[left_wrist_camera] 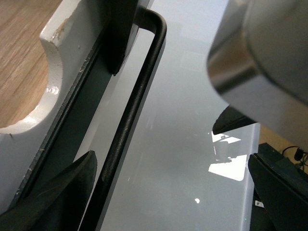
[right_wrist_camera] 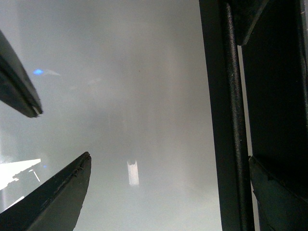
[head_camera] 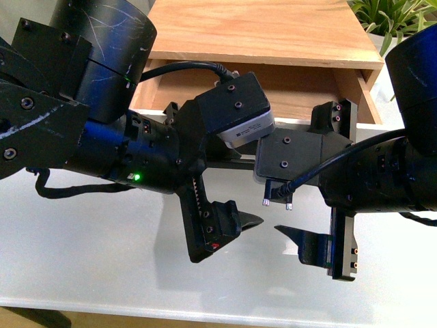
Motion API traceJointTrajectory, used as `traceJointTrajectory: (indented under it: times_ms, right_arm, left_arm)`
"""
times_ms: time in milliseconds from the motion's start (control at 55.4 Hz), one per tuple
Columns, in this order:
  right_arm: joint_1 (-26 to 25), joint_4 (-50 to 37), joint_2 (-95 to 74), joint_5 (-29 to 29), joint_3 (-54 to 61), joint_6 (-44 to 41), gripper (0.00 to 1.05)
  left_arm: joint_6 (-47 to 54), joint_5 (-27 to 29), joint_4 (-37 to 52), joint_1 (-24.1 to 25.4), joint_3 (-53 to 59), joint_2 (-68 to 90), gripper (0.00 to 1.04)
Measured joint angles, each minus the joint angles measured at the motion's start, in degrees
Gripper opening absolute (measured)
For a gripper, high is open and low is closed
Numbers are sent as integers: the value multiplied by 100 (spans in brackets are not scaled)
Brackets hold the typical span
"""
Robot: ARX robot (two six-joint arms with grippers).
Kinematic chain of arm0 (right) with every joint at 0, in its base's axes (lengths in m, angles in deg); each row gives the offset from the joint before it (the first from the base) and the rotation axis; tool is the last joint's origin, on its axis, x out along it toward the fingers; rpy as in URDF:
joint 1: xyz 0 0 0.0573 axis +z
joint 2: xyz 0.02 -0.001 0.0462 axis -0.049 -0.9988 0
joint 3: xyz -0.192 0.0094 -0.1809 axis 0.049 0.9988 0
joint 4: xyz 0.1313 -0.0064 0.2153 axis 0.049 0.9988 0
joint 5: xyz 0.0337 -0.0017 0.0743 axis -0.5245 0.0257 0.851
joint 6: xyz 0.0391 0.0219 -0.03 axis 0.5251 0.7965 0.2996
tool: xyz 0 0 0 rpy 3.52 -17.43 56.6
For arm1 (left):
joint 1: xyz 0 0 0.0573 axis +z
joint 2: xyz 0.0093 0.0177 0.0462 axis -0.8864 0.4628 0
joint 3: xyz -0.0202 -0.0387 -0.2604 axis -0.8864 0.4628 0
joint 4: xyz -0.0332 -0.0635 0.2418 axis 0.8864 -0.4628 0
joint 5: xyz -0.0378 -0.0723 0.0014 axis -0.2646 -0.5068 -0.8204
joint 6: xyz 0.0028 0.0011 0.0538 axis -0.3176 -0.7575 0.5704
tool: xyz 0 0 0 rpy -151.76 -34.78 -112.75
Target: Close drawer sideways
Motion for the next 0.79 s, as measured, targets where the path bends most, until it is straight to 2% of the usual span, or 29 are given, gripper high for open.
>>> traceJointTrajectory:
  times_ms: [433,794]
  right_arm:
    - [-243,-116,-179,-125,-417,254,96]
    - [-411,-42,-728,-111,-1097,103,96]
  left_arm:
    - [-59,136,20,-26,-535,282,96]
    - [-68,133,-468,-13,-1604,846,96]
